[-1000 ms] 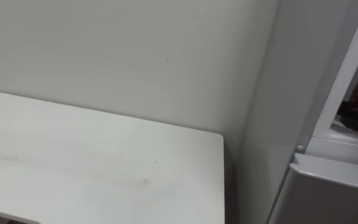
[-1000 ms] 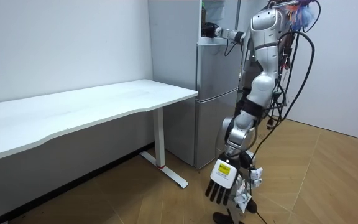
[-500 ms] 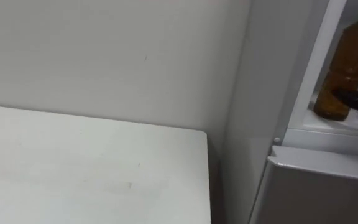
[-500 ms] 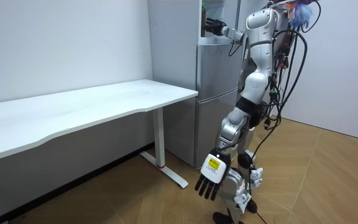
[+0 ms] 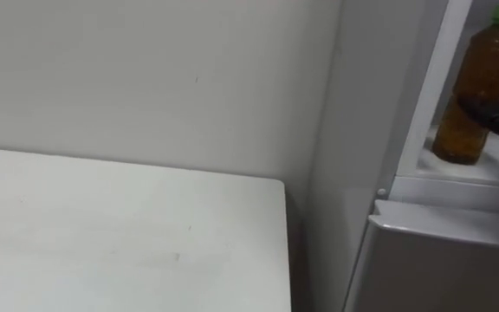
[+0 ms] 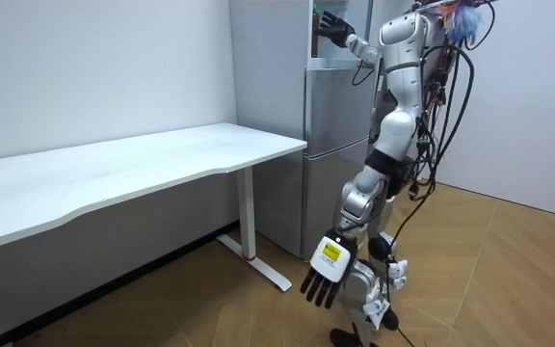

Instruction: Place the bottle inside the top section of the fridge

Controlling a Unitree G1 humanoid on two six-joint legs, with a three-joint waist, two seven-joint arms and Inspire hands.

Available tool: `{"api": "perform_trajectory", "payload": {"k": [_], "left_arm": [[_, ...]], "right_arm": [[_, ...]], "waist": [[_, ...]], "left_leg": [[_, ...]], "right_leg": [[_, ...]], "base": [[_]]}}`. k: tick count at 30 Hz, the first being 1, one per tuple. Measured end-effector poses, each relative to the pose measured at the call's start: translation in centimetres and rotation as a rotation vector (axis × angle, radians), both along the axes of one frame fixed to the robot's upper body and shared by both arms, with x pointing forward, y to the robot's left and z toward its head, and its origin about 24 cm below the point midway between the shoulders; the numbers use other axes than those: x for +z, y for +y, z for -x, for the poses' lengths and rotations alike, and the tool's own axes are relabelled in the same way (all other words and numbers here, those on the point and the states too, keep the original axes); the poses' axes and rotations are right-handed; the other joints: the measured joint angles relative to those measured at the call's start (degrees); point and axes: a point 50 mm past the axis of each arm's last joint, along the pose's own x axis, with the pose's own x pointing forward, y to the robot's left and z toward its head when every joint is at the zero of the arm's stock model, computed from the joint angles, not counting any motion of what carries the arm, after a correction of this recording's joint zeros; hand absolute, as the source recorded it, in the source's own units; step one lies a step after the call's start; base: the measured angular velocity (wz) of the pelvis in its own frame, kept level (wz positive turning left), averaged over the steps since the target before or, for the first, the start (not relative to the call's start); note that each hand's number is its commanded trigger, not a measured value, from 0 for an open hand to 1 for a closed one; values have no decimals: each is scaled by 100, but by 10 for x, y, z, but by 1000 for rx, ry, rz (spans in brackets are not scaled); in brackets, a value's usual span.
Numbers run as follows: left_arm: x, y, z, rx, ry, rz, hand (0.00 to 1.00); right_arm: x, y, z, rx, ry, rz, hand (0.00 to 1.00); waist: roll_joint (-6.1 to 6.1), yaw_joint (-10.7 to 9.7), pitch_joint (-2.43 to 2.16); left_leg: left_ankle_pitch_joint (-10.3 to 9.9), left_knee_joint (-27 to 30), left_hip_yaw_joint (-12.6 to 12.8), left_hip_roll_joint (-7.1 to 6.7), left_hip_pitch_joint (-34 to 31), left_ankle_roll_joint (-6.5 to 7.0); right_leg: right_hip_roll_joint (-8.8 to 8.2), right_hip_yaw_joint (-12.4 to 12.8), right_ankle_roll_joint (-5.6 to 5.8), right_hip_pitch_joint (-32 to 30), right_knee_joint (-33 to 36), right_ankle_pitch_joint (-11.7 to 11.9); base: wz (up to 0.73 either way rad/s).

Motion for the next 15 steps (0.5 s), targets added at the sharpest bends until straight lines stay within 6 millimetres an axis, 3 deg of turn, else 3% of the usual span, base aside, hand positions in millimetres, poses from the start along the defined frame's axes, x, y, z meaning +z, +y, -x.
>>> {"api": "perform_trajectory", "payload": {"k": [4,15], "left_arm": [[-4,-7,6,23,4,10,0],[-8,-18,4,-10,-19,43,0]], "right_arm": [[-2,14,10,9,-64,-16,0],[-24,34,52,-36,-156,23,0]], "waist": [[58,-1,28],[127,-84,20]], "left_leg": [[0,-7,93,1,-1,1],[-1,-27,135,14,-37,-2]], "right_leg": [[1,94,0,-43,1,0],[18,132,-1,-123,8,1]], "base": [[-13],[-2]]}}
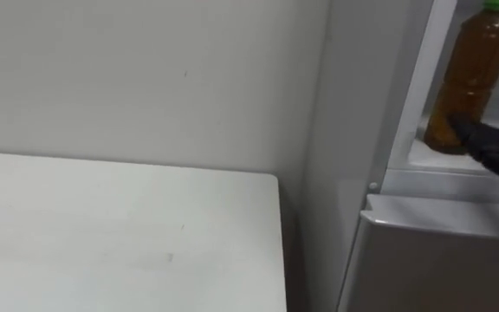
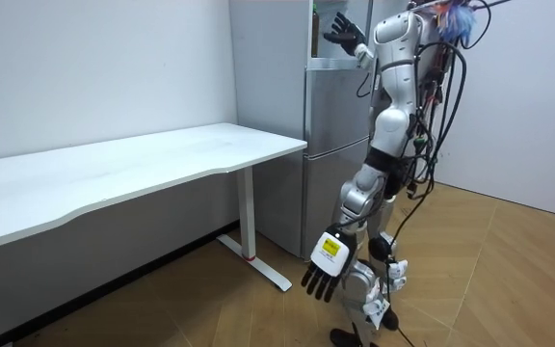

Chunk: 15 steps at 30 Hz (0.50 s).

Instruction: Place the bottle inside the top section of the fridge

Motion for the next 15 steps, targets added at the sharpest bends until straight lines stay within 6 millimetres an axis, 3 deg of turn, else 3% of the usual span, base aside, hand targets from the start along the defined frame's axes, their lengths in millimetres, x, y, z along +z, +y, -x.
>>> {"api": "perform_trajectory", "payload": {"k": [5,7,11,15], "left_arm": [[-1,-2,6,5,14,7,0],[-1,-2,6,2,12,8,0],[-2,-4,8,1,12,13,0],[-3,-6,7,1,10,20,0]], "right_arm": [[6,-2,9,-17,-51,-5,0],[10,-3,17,-23,-95,-4,0],[13,-5,24,-34,-129,-1,0],[-1,-6,29,-45,-90,-36,0]], "waist": [[64,-92,-40],[91,-93,-58],[96,-100,-53],[66,-106,-27]], "left_leg": [[-2,-26,22,-1,20,0],[-1,-67,32,-1,27,-1],[-1,-78,127,8,56,-1],[-15,-102,172,11,110,-11]], "right_leg": [[4,37,0,-9,4,0],[20,162,0,-17,4,0],[31,248,-1,-32,14,0],[44,375,-1,-36,50,0]], "base": [[-3],[-6],[-10],[-11]]}}
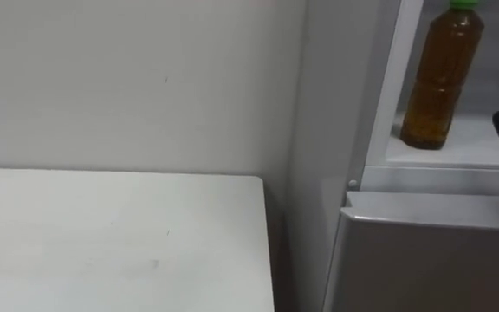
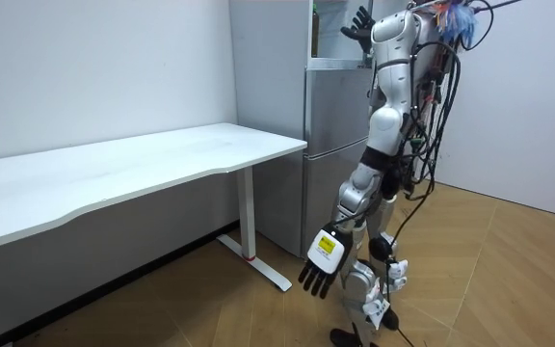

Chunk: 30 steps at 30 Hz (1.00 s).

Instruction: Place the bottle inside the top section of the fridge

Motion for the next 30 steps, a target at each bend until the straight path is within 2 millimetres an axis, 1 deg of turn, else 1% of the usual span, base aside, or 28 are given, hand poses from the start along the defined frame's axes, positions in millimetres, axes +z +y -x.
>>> {"api": "perform_trajectory", "payload": {"k": [1,2,3,4,9,11,15,18,19,21,23,26,28,29,30], "left_arm": [[0,-1,0,-1,0,3,0],[-1,-2,0,-11,2,7,0],[-1,-3,0,-14,2,8,0],[-1,-3,-1,-21,3,9,0],[-2,-6,-9,-37,-15,17,0],[-3,-6,-13,-39,-24,17,0],[-4,-9,-13,-37,-24,25,0],[-4,-10,-13,-37,-23,28,0],[-4,-11,-13,-44,-21,28,0],[-4,-11,-13,-47,-21,30,0],[-4,-11,-15,-45,-26,31,0],[-4,-11,-18,-46,-34,28,0],[-4,-11,-17,-46,-32,26,0],[-4,-11,-17,-46,-30,26,0],[-4,-11,-16,-47,-30,27,0]], "right_arm": [[-2,0,1,0,5,-4,0],[-4,1,2,0,11,-13,0],[-7,1,4,2,17,-22,0],[-11,2,6,5,29,-29,0],[-31,3,12,-3,103,-42,0],[-38,1,12,-20,127,-63,0],[-55,-4,13,-62,189,-100,0],[-60,-6,12,-81,204,-123,0],[-65,-8,12,-93,221,-130,0],[-65,-9,13,-113,215,-117,0],[-70,-11,15,-137,237,-103,0],[-85,-18,18,-185,302,-126,0],[-104,-25,23,-250,381,-157,0],[-109,-28,24,-270,403,-167,0],[-119,-32,27,-307,443,-184,0]], "waist": [[-13,1,0],[-1,2,20],[-14,-1,4],[2,-1,17],[3,-21,21],[28,-33,10],[96,-96,13],[166,-155,23],[177,-169,18],[194,-194,13],[192,-188,12],[195,-180,14],[214,-174,37],[212,-171,40],[211,-169,42]], "left_leg": [[-1,-1,13,0,1,1],[-1,-10,63,4,-4,2],[-1,-11,101,6,-13,2],[-2,-12,119,7,-22,2],[-2,10,130,1,-50,4],[-2,14,130,1,-83,4],[-4,13,131,9,-105,0],[-7,11,131,12,-164,-4],[-6,12,132,9,-184,-5],[-6,13,135,4,-188,-5],[-6,11,153,7,-179,-5],[-6,7,150,8,-161,-4],[-13,-8,142,8,-100,-1],[-19,-12,149,8,-85,-2],[-29,0,157,10,-81,-2]], "right_leg": [[0,19,0,-14,13,0],[4,78,-1,-67,46,-1],[7,105,-1,-92,47,-1],[10,116,-1,-114,49,-1],[13,128,-3,-176,28,0],[15,130,-3,-210,22,0],[22,126,-6,-262,49,2],[26,127,-6,-299,60,2],[27,129,-6,-323,64,2],[27,128,-7,-336,65,2],[28,130,-7,-324,63,2],[20,136,-7,-309,55,3],[19,119,-6,-243,38,2],[21,119,-6,-241,35,2],[22,121,-6,-234,33,2]], "base": [[-16],[-18],[-20],[-12],[-2],[0],[0],[0],[0],[0],[0],[0],[0],[0],[0]]}}
